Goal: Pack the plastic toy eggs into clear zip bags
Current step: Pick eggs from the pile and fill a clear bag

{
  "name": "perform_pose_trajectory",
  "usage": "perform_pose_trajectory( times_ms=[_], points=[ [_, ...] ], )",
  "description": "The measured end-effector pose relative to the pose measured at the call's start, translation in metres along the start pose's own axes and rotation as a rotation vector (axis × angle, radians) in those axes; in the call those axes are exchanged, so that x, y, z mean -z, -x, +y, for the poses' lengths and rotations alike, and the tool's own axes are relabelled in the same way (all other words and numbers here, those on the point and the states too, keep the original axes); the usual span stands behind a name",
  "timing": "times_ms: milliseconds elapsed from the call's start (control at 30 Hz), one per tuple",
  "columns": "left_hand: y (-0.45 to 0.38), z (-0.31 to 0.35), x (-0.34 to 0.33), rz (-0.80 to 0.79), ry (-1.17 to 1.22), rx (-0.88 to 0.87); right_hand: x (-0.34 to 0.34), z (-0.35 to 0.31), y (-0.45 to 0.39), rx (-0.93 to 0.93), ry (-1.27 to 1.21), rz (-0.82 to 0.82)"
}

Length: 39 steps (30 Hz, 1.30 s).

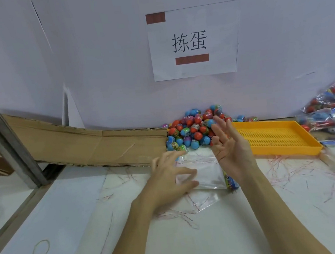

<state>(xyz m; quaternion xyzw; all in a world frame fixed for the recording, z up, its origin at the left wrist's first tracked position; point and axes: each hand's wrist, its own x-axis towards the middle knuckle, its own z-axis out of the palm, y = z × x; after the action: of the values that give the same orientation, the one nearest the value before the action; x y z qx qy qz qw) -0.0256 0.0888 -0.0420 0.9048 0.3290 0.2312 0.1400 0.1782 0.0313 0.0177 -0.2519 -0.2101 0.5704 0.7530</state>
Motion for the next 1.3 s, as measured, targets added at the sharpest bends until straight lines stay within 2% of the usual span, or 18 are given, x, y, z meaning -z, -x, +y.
perform_pose_trajectory(
  times_ms=[100, 200, 267, 333, 367, 433, 500, 633, 767, 933, 1000, 1033, 1100, 1167, 1233, 1300],
  points=[
    [-0.001, 0.002, -0.002, 0.075, -0.04, -0.015, -0.002, 0.002, 0.0, -0.057, 0.136, -0.004],
    [-0.004, 0.001, -0.001, 0.215, -0.073, -0.028, -0.001, 0.007, -0.001, 0.022, 0.515, -0.019],
    [-0.004, 0.002, -0.002, 0.286, -0.053, 0.022, -0.003, 0.01, 0.0, 0.171, 0.953, -0.125],
    [-0.004, 0.007, -0.002, 0.312, -0.04, 0.07, -0.003, 0.014, 0.0, 0.242, 1.346, -0.335],
    [-0.005, 0.009, 0.0, 0.323, -0.038, 0.086, -0.003, 0.016, 0.0, 0.245, 1.464, -0.405],
    [-0.006, 0.01, 0.002, 0.381, -0.007, 0.113, 0.0, 0.017, -0.001, 0.265, 1.589, -0.429],
    [-0.006, 0.013, 0.008, 0.44, 0.148, 0.163, 0.003, 0.016, -0.002, 0.253, 1.582, -0.367],
    [-0.006, 0.018, 0.026, 0.493, 0.67, 0.311, 0.003, 0.006, 0.0, 0.242, 1.14, -0.19],
    [-0.009, 0.017, 0.026, 0.421, 0.987, 0.397, -0.005, 0.006, 0.005, 0.165, 0.918, -0.214],
    [-0.009, 0.012, 0.02, 0.433, 1.056, 0.408, -0.005, 0.014, 0.006, 0.036, 1.088, -0.336],
    [-0.008, 0.009, 0.022, 0.426, 1.005, 0.44, -0.007, 0.019, 0.004, 0.03, 1.058, -0.283],
    [-0.008, 0.008, 0.023, 0.404, 0.969, 0.448, -0.009, 0.023, 0.003, 0.091, 1.08, -0.209],
    [-0.006, 0.01, 0.024, 0.306, 0.928, 0.436, -0.011, 0.03, 0.003, 0.345, 1.21, -0.112],
    [-0.005, 0.014, 0.026, 0.213, 0.964, 0.413, -0.013, 0.034, 0.004, 0.551, 1.308, -0.196],
    [-0.004, 0.016, 0.026, 0.164, 0.979, 0.386, -0.015, 0.035, 0.004, 0.579, 1.323, -0.294],
    [-0.003, 0.018, 0.028, 0.129, 0.957, 0.358, -0.017, 0.036, 0.006, 0.538, 1.313, -0.322]
  ],
)
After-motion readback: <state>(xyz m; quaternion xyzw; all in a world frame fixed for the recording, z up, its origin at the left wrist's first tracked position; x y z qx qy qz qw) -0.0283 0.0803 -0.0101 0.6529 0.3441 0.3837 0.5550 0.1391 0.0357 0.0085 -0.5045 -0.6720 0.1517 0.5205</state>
